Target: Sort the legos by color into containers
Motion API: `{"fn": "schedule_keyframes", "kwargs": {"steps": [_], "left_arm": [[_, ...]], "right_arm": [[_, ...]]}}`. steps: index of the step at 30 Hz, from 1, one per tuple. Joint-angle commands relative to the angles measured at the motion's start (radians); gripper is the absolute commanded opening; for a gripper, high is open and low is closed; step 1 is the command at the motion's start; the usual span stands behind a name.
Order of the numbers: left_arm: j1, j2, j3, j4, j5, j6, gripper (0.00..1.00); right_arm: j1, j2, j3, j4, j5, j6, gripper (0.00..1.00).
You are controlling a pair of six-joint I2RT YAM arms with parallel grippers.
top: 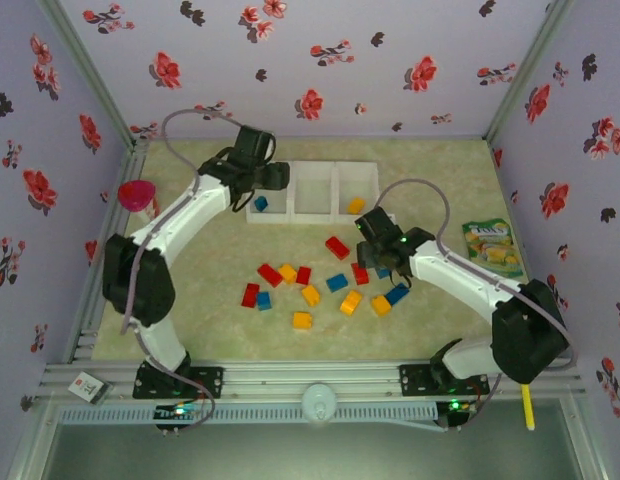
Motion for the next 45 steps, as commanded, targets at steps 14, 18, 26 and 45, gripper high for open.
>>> {"fn": "schedule_keyframes", "kwargs": {"steps": [14, 18, 26, 45], "left_arm": [[-0.034, -0.352, -0.341, 0.108, 0.053, 0.005, 0.71], [-0.035, -0.404, -0.393, 0.120, 0.053, -0.003, 0.73], [-0.035, -0.435, -0.416, 0.090, 0.052, -0.008, 0.74], [-0.036, -0.469, -0.428, 0.083, 0.053, 0.005, 0.74]], "right_arm": [[-0.057, 0.067, -0.056, 0.006, -0.043, 0.056, 0.58], [-0.064, 0.095, -0.062, 0.028, -0.052, 0.062, 0.55], [-0.077, 0.123, -0.068, 0.066, -0.057, 0.076, 0.49], [-0.085, 0.205, -0.014, 0.094, -0.070, 0.061, 0.26]]}}
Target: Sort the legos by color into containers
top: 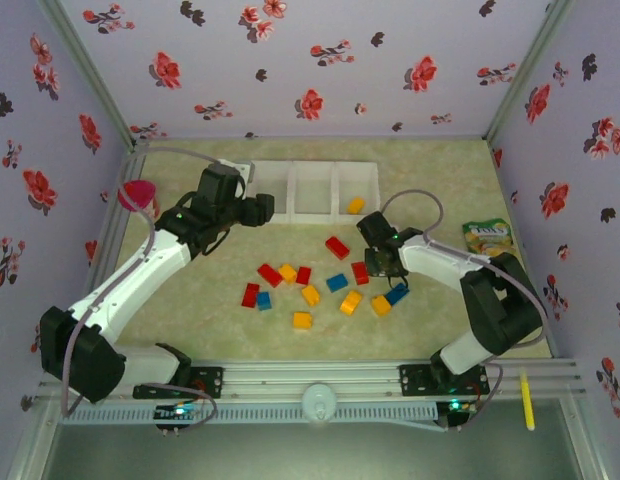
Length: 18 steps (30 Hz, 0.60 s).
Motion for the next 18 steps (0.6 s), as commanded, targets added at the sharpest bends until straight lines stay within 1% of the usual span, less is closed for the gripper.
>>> {"fn": "schedule_keyframes", "kwargs": {"steps": [1, 3, 8, 12, 16, 18], "left_arm": [[-0.007, -0.029, -0.009, -0.004, 0.008, 0.002, 0.74], [-0.008, -0.033, -0.009, -0.006, 0.008, 0.002, 0.74], [-0.008, -0.050, 0.000, -0.023, 0.001, -0.007, 0.74], [-0.008, -0.072, -0.013, -0.024, -0.012, -0.047, 0.74], [-0.007, -0.085, -0.040, -0.028, -0.026, -0.088, 0.75], [-0.007, -0.087, -0.050, -0.039, -0.035, -0.105, 0.75]], "right_arm": [[-0.005, 0.020, 0.038, 0.002, -0.005, -0.003, 0.24], [0.000, 0.012, 0.063, -0.007, -0.015, -0.021, 0.21], [0.061, 0.010, 0.197, -0.076, 0.023, -0.053, 0.17], [0.094, 0.031, 0.325, -0.022, -0.011, -0.088, 0.17], [0.118, 0.141, 0.498, 0.017, -0.075, -0.133, 0.17], [0.130, 0.222, 0.594, 0.040, -0.103, -0.155, 0.16]]}}
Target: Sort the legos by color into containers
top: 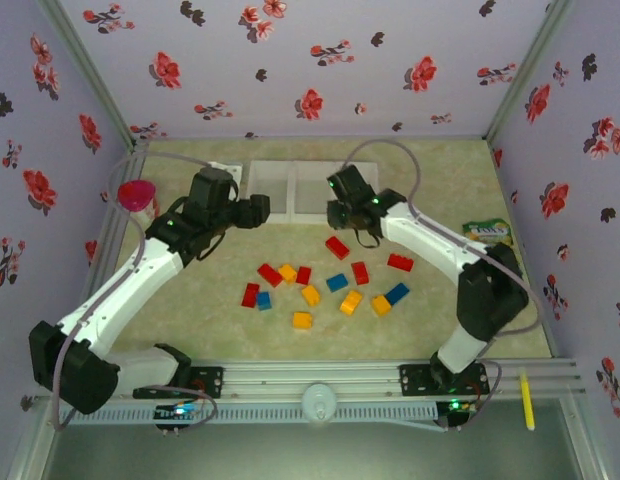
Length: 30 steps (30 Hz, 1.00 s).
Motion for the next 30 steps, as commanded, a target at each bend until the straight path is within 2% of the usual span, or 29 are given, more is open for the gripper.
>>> {"fn": "schedule_keyframes", "kwargs": {"steps": [1, 8, 17, 19, 24, 30], "left_arm": [[-0.007, -0.016, -0.023, -0.027, -0.028, -0.054, 0.75], [-0.007, -0.017, -0.030, -0.106, -0.070, -0.092, 0.74], [-0.007, -0.012, -0.051, -0.156, -0.079, -0.130, 0.74], [-0.007, -0.003, -0.047, -0.170, -0.075, -0.141, 0.74], [-0.007, 0.015, -0.038, -0.199, -0.073, -0.151, 0.74], [-0.008, 0.039, -0.022, -0.208, -0.073, -0.144, 0.75]], "right_arm": [[0.019, 0.121, 0.128, 0.048, -0.064, -0.062, 0.17], [0.034, 0.353, 0.398, 0.089, -0.152, -0.094, 0.17], [0.039, 0.562, 0.674, 0.052, -0.222, -0.102, 0.18], [0.039, 0.612, 0.745, 0.022, -0.223, -0.102, 0.22], [0.036, 0.699, 0.889, -0.040, -0.216, -0.111, 0.40], [0.029, 0.697, 0.908, -0.055, -0.209, -0.123, 0.56]]}}
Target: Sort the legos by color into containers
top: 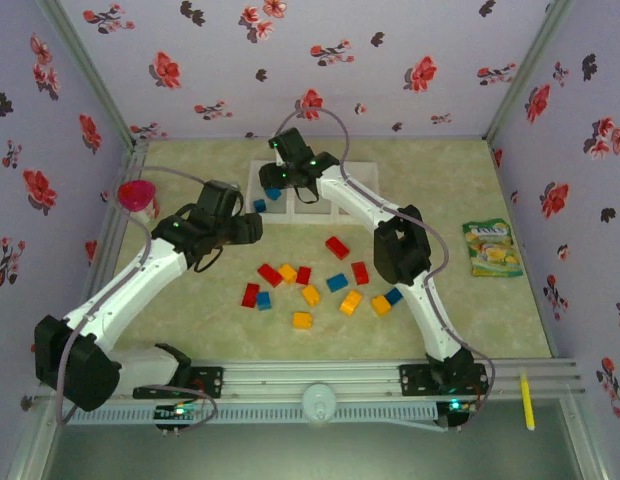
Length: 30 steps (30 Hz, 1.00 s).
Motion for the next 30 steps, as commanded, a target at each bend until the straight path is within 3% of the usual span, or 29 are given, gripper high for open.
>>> {"fn": "schedule_keyframes", "kwargs": {"steps": [1, 5, 18, 24, 30], "left_arm": [[-0.007, 0.023, 0.023, -0.029, -0.018, -0.017, 0.75], [-0.011, 0.049, 0.040, -0.041, -0.016, -0.019, 0.75], [-0.102, 0.196, -0.023, -0.075, -0.013, -0.291, 0.76], [-0.110, 0.216, -0.104, -0.039, 0.010, -0.409, 0.76], [-0.111, 0.248, -0.144, 0.042, 0.050, -0.445, 0.75]], "right_arm": [[-0.005, 0.001, 0.040, -0.042, 0.001, -0.017, 0.57], [-0.010, -0.060, -0.023, -0.068, 0.027, -0.033, 0.56], [-0.070, -0.600, -0.772, 0.109, 0.083, 0.039, 0.58], [-0.072, -0.719, -0.922, 0.097, 0.111, 0.054, 0.59], [-0.073, -0.785, -1.017, 0.093, 0.126, 0.076, 0.59]]}}
